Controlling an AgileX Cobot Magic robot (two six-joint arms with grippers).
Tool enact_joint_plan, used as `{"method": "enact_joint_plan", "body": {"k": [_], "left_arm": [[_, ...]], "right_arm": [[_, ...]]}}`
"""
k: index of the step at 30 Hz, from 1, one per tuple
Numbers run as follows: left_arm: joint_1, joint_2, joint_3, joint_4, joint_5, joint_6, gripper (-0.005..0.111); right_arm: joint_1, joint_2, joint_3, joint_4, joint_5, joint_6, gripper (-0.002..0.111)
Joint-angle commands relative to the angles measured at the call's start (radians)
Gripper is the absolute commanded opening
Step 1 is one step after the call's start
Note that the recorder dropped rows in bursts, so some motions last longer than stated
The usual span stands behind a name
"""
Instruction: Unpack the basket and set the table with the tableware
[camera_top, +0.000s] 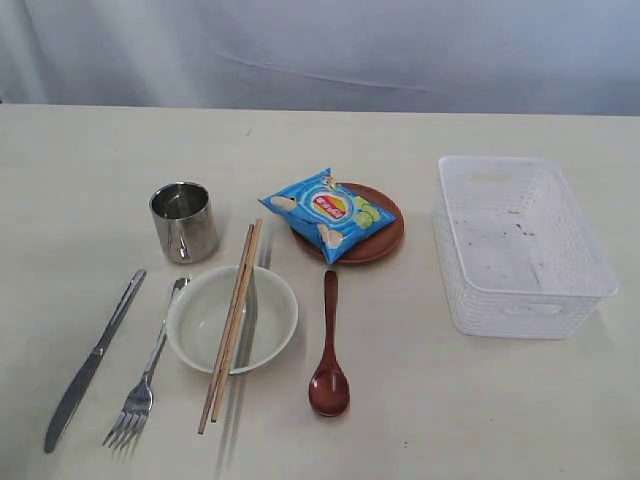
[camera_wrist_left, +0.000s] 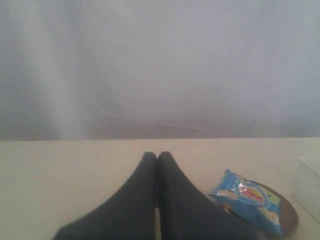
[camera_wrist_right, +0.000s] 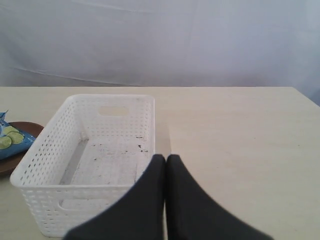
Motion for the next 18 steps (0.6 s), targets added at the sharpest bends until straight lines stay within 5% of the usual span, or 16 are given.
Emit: {"method": "enact_joint_plan", "body": {"k": [1,9,18], "left_arm": [[0.094,-0.199,0.114,0.002,0.016,-0.035,0.000],[0.210,-0.415,0.130,0.002,0.388,-0.041,0.000],[0.210,-0.488,0.130,0.002,0.482,-0.041,0.000]], "right_arm": [[-0.006,-0.006,0.003,0.002,-0.002,0.006,0.000],[-0.006,-0.006,0.003,0.002,-0.002,0.006,0.000],[-0.006,-0.006,0.003,0.002,-0.002,0.006,0.000]]}}
